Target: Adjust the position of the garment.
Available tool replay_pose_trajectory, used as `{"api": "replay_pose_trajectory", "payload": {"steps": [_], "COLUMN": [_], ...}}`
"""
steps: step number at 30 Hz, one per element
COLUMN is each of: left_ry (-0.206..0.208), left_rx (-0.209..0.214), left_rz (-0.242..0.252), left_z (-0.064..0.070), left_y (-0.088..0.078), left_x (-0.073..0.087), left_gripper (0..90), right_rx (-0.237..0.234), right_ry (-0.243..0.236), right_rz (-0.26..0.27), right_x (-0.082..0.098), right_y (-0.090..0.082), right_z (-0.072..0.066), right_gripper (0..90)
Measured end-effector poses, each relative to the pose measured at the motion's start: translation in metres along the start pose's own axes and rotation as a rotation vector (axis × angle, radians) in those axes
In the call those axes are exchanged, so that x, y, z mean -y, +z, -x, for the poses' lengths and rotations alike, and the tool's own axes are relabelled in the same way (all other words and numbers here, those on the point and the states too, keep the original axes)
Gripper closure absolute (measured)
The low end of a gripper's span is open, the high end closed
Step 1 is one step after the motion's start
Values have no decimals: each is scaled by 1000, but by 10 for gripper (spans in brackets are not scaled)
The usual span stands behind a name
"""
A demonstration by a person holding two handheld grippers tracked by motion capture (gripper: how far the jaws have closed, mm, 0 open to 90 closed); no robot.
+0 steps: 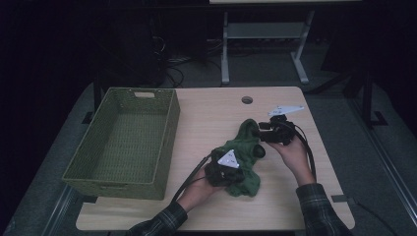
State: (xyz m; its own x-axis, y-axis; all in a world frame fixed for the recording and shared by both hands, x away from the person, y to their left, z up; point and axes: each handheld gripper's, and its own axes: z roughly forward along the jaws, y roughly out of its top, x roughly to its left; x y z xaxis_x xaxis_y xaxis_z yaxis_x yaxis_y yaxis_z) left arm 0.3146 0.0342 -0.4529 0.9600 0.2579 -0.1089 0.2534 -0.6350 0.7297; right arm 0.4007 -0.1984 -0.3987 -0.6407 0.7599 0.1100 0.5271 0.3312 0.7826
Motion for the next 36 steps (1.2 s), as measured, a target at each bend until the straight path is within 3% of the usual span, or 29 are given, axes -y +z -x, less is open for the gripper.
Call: {"api": "replay_pose_trajectory", "payload": {"steps": [2,9,13,16,18,21,23,26,36], "left_ry": [-3,-20,-27,-33,-31,-33,-33,-35,-33], "left_rx": [0,7,11,13,12,14,13,11,4], "left_rz": [-3,-5,-2,-2,-2,0,-1,0,-1], "left_z": [-1,-2,-2,-2,-2,-2,-2,-2,-1], "left_y": [1,4,5,5,5,5,5,5,5], "left_x": [1,3,4,4,4,5,5,5,5], "left_gripper": [898,899,899,899,899,899,899,900,900], "right_rx": [19,-15,-30,-35,-46,-51,-64,-78,-99], "right_ry": [3,49,55,63,63,63,64,62,12], "right_rz": [-8,-19,-29,-82,-87,-104,-113,-102,-10], "right_x": [-2,-12,-12,-10,-8,-8,-8,-9,-27], "right_y": [6,31,46,60,67,76,80,79,41], "right_z": [7,34,42,46,47,47,46,44,27], "right_gripper": [508,529,522,514,515,575,712,839,868]}}
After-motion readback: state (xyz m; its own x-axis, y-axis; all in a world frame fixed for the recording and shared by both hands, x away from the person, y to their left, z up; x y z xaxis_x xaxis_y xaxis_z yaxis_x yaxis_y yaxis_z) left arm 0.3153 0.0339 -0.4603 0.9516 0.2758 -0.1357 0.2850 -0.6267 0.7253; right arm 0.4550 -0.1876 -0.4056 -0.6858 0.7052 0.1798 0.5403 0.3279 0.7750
